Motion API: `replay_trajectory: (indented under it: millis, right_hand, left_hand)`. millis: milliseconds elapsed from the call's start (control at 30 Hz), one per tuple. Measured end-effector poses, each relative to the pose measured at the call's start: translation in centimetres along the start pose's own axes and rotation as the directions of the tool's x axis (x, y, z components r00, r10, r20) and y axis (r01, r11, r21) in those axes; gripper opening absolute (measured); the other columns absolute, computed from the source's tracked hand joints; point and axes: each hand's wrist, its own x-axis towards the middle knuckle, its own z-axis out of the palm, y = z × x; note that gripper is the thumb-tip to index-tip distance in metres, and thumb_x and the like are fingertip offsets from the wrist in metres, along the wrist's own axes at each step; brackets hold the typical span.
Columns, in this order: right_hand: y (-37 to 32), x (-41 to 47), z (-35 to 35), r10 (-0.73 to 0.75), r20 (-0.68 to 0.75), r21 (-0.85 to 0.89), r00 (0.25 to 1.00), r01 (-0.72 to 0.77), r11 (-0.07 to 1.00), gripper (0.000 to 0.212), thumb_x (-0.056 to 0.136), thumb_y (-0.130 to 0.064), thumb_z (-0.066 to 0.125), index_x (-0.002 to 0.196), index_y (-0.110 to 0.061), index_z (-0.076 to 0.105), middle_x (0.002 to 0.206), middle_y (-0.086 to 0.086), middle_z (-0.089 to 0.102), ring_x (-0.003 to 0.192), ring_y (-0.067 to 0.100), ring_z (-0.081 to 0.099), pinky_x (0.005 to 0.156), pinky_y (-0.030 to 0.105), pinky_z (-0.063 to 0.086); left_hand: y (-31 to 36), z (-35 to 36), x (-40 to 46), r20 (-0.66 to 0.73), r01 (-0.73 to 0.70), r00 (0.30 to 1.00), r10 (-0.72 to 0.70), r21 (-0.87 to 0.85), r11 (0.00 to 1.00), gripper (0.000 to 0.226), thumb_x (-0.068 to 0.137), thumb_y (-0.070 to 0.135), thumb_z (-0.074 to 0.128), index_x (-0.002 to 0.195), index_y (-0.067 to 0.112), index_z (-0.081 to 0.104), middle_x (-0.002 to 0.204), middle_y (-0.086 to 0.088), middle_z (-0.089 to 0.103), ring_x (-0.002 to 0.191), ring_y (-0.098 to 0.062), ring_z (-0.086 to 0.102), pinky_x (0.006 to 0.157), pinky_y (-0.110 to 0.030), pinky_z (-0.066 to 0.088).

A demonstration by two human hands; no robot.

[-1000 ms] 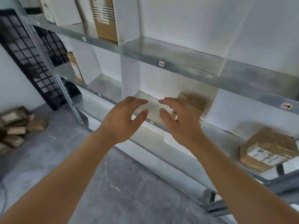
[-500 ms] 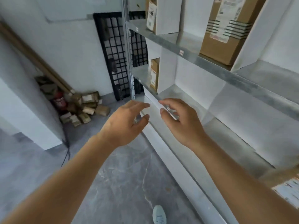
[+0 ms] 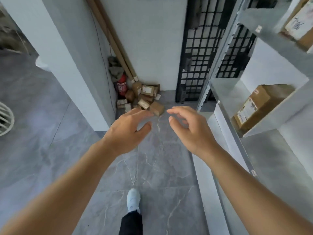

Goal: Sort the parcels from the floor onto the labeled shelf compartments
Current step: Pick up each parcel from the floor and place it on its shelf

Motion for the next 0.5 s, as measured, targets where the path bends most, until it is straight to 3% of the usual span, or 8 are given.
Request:
replay_trajectory:
  millis: [100,233,367,500]
  right_hand:
    - [2.0,7.8,3.4,0.003,0.043,-0.002,0.999,-0.003,1.0,0.027,0.102,-0.033,0.06,0.126,-0.026,0.071,0.128,-0.02,0.063,0.123,-0.004,0.055,0.105,0.026,0.048]
    - [4.9,18.0,6.9,0.056,0.077,-0.017,0.995,-0.055,0.998,0.028,0.102,-0.033,0.06,0.127,-0.026,0.071,0.127,-0.023,0.061,0.121,-0.008,0.054,0.1,0.015,0.044]
    - [8.0,27.1,8.4,0.134,0.051,-0.028,0.99,-0.132,0.991,0.027,0.102,-0.032,0.06,0.126,-0.027,0.071,0.125,-0.021,0.062,0.113,-0.017,0.052,0.089,0.006,0.041]
    - [11.2,34.3,9.1,0.205,0.04,-0.043,0.978,-0.204,0.978,0.026,0.102,-0.033,0.06,0.125,-0.026,0.071,0.12,-0.016,0.066,0.111,-0.011,0.055,0.087,0.008,0.044]
  left_hand:
    - [-5.3,-0.5,6.2,0.008,0.035,0.999,-0.035,0.013,0.999,0.037,0.102,0.033,0.056,0.138,0.032,0.063,0.131,0.01,0.061,0.081,-0.007,0.051,0.079,-0.027,0.042]
    - [-12.4,-1.5,16.2,0.049,0.06,0.997,-0.06,-0.003,0.998,0.037,0.103,0.038,0.054,0.138,0.031,0.062,0.132,0.008,0.061,0.104,-0.016,0.061,0.089,-0.035,0.051]
    - [-17.5,-1.9,25.5,0.129,0.033,0.991,-0.036,0.03,0.999,0.036,0.103,0.039,0.052,0.137,0.037,0.06,0.132,0.011,0.06,0.111,-0.014,0.06,0.091,-0.031,0.048]
    - [-20.4,-1.7,34.2,0.187,0.019,0.982,-0.021,0.013,1.0,0.031,0.1,0.036,0.054,0.13,0.04,0.063,0.127,0.012,0.061,0.11,-0.011,0.06,0.088,-0.027,0.043]
